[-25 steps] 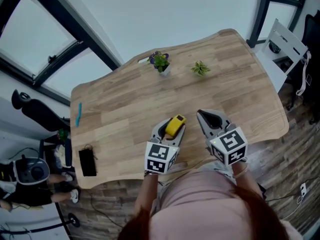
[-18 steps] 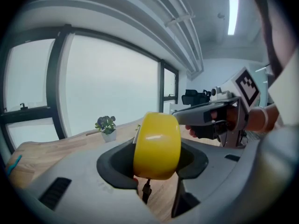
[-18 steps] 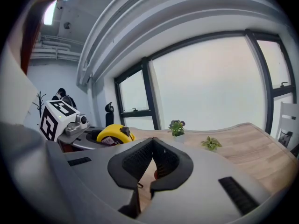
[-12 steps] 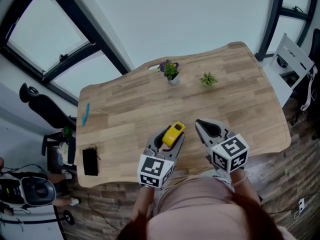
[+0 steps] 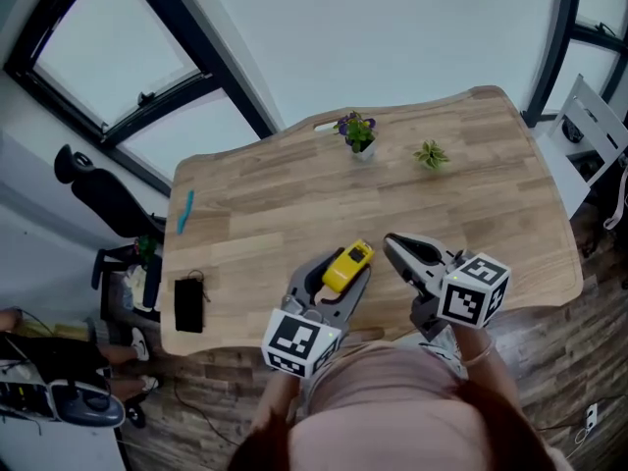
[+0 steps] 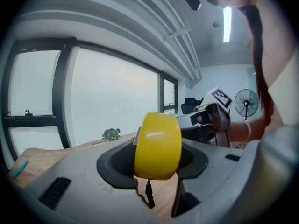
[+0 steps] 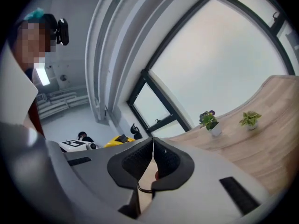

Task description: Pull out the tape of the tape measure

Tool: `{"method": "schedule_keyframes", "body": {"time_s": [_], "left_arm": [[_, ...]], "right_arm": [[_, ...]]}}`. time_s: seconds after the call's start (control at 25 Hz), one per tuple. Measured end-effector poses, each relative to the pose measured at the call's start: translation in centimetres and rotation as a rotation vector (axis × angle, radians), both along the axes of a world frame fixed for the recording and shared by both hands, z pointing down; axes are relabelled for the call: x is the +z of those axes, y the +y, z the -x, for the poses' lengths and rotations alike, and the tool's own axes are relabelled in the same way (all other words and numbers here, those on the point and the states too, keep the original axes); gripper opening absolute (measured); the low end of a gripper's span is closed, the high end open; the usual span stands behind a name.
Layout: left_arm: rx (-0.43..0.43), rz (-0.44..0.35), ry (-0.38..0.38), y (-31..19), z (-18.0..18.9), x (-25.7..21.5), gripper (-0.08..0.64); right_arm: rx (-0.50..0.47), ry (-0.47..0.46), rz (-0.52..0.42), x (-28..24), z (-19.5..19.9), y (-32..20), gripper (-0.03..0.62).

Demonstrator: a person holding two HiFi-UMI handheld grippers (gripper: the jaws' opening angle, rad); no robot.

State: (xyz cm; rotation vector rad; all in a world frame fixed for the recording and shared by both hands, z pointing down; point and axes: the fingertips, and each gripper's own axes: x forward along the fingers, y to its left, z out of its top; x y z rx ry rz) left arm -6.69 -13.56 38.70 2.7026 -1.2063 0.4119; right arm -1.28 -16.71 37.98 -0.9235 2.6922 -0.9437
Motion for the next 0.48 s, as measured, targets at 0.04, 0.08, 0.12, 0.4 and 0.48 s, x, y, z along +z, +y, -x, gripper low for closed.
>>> {"method": "schedule_keyframes", "body": {"time_s": [0.04,0.08,0.12,0.4,0.48], "left_arm": [[0.002,0.0,0.001,0.2,0.2,-0.2,0.187],[0.003,0.004,-0.002,0.3,0.4,-0.3,0.187],[0.006,0.007,-0.009,0.4,0.6,-0.5,0.187],[0.056,-0.048,0.027,1.1,1.1,-2.3,0.187],[0.082,-0.053,0.017,1.5,1.0,-2.4,0.187]], "right_arm": [[-0.019,-0.023,0.007,-0.2,0.4,0.1,0.0],[-0.035,-0.044,0.014,-0.4,0.7,0.2,0.0],[-0.047,-0.067,0.022,-0.6,0.9,0.3,0.0],[-0.152,-0.262,0.144,-1.7,2.3,0.7,0.028],[-0.19,-0.325,0.185,-2.1,2.6,0.9,0.048]]}}
